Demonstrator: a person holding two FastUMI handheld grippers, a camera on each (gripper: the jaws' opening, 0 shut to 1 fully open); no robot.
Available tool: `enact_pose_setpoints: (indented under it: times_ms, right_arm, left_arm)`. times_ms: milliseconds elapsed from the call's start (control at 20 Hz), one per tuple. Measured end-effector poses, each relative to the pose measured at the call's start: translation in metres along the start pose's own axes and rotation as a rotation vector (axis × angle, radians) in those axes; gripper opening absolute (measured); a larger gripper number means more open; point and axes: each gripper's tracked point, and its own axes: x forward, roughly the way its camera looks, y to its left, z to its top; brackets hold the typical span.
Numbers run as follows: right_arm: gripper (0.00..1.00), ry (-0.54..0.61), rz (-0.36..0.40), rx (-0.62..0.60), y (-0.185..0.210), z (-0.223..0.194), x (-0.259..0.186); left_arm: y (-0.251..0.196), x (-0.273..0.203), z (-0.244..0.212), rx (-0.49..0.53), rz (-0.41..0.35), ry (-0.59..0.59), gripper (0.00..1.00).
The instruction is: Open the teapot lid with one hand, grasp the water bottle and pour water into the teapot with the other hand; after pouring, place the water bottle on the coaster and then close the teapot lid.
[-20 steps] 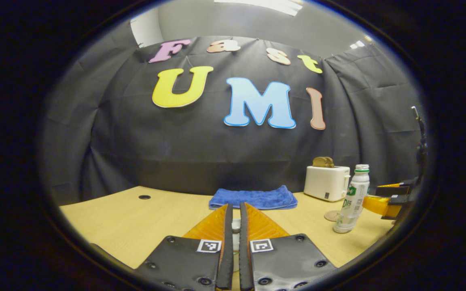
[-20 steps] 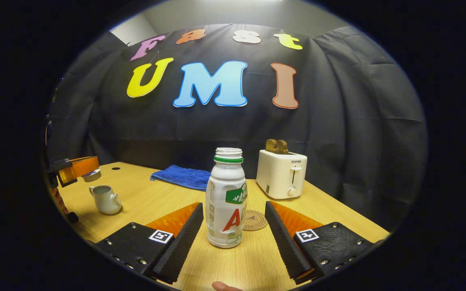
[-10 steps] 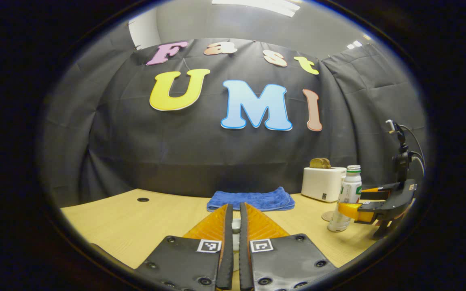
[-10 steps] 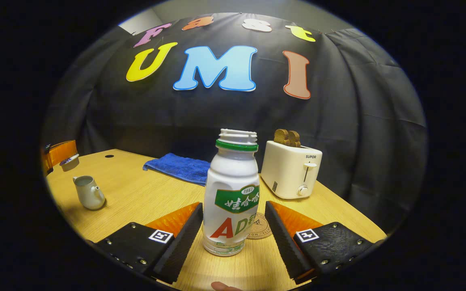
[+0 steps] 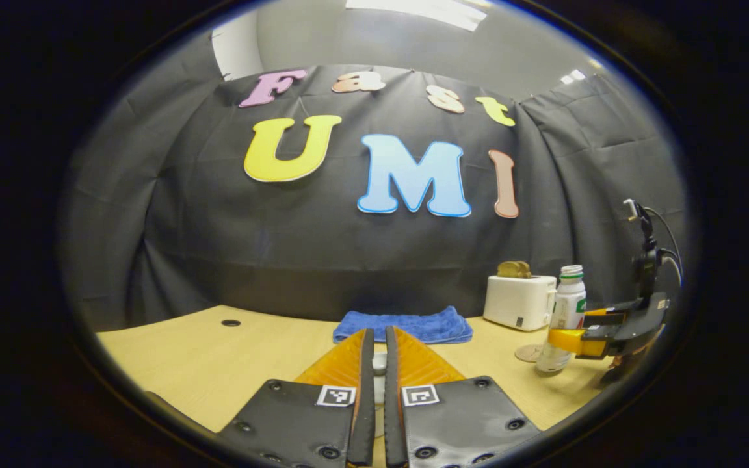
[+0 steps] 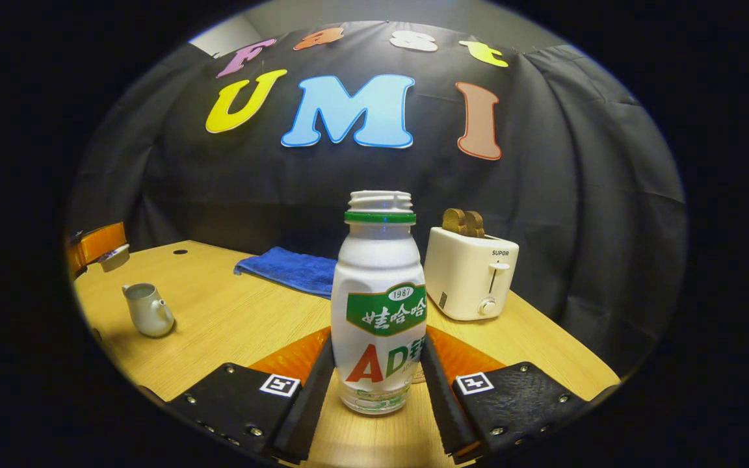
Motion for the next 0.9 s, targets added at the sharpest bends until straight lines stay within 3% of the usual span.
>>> enact_pose_setpoints:
  times_ms: [400,550,900]
  right_arm:
    - [0.72,-0.004,0.091,-0.209,0.040,0.015,-0.024]
    - [0.72,-0.008,0.128,-0.283,0.065,0.017,-0.024]
    - [0.72,-0.009,0.148,-0.515,0.112,0.018,-0.014]
  left_arm:
    - [-0.012,-0.082,0.041,0.025,-0.056,-0.050,0.16]
    - [-0.018,-0.109,0.032,0.014,-0.087,-0.006,0.17]
    - [0.004,-0.157,-0.009,-0.009,-0.053,0.061,0.16]
